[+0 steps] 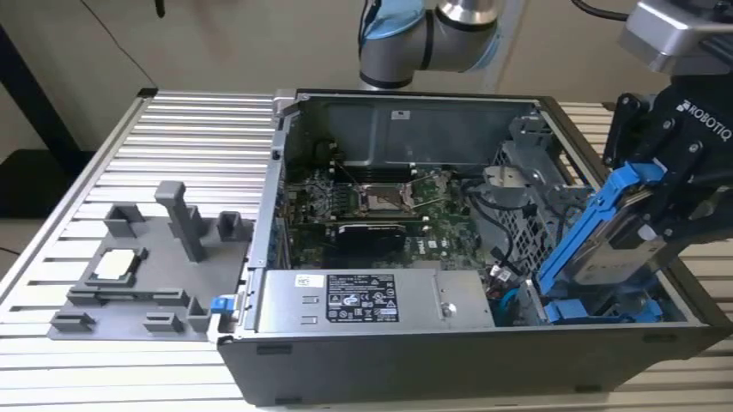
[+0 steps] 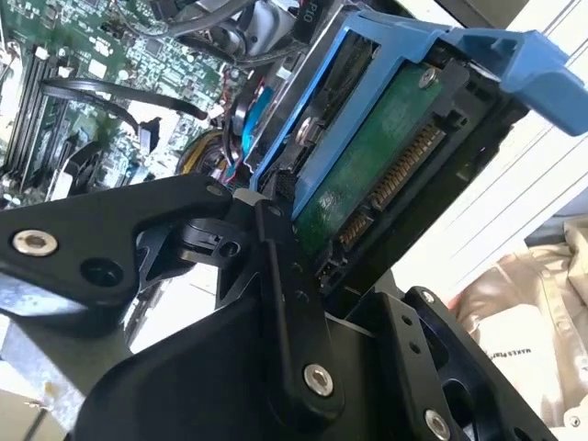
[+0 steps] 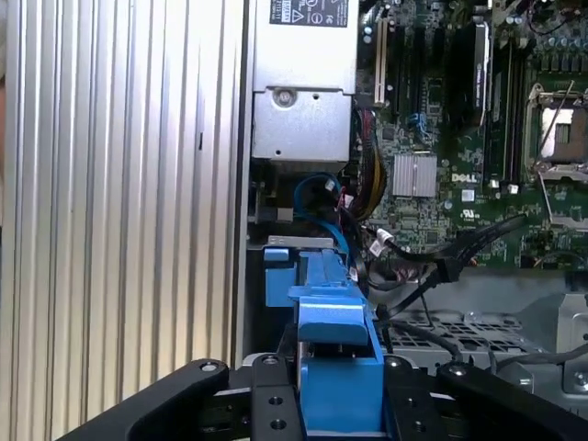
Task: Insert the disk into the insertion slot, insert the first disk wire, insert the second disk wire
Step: 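Insert the disk into the insertion slot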
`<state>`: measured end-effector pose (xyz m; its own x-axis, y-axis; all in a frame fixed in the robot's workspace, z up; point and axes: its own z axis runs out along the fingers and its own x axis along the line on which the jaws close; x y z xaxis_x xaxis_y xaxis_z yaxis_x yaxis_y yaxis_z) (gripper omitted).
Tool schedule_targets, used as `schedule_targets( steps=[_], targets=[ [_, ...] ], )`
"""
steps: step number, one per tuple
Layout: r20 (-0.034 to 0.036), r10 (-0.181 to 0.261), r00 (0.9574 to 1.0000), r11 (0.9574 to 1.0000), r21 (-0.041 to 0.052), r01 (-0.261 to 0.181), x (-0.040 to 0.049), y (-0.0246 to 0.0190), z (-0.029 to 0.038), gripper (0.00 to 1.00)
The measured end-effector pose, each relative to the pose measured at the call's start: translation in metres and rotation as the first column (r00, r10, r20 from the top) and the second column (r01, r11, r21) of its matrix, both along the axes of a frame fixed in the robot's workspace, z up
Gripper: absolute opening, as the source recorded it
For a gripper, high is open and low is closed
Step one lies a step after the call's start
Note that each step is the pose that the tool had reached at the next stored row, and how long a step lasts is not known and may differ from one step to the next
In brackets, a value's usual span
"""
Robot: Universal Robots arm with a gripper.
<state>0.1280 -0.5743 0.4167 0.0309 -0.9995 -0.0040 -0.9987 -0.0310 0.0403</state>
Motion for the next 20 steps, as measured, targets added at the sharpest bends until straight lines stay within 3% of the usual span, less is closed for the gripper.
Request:
schedule_targets(
  steps=[3,6,8,14,15,16,17,18,19,20],
  targets=[
    [-0.0004,0.000,1.0000,1.0000,0.0051,0.000,0.0014,0.0002,-0.0139,0.33],
    [-0.0025,0.000,1.0000,1.0000,0.0051,0.000,0.0038,0.0002,-0.0402,0.33],
    [-0.0028,0.000,1.0000,1.0000,0.0053,0.000,0.0043,0.0002,-0.0477,0.33],
    [-0.0028,0.000,1.0000,1.0000,0.0052,0.000,0.0044,0.0002,-0.0512,0.34],
    [-0.0028,0.000,1.0000,1.0000,0.0050,0.000,0.0043,0.0002,-0.0511,0.41],
    [-0.0029,0.000,1.0000,1.0000,0.0019,0.000,0.0043,0.0002,-0.0450,0.41],
    [-0.0029,0.000,1.0000,1.0000,-0.0074,0.000,0.0043,0.0008,-0.0371,0.41],
    [0.0226,0.001,0.9997,1.0000,-0.0080,-0.001,0.0040,0.0019,-0.0362,0.41],
    [0.0746,0.000,0.9972,0.9997,0.0259,-0.002,0.0035,0.0028,-0.0362,0.41],
    [0.0921,-0.003,0.9957,0.9974,0.0718,-0.004,0.0031,0.0041,-0.0362,0.41]
  ],
)
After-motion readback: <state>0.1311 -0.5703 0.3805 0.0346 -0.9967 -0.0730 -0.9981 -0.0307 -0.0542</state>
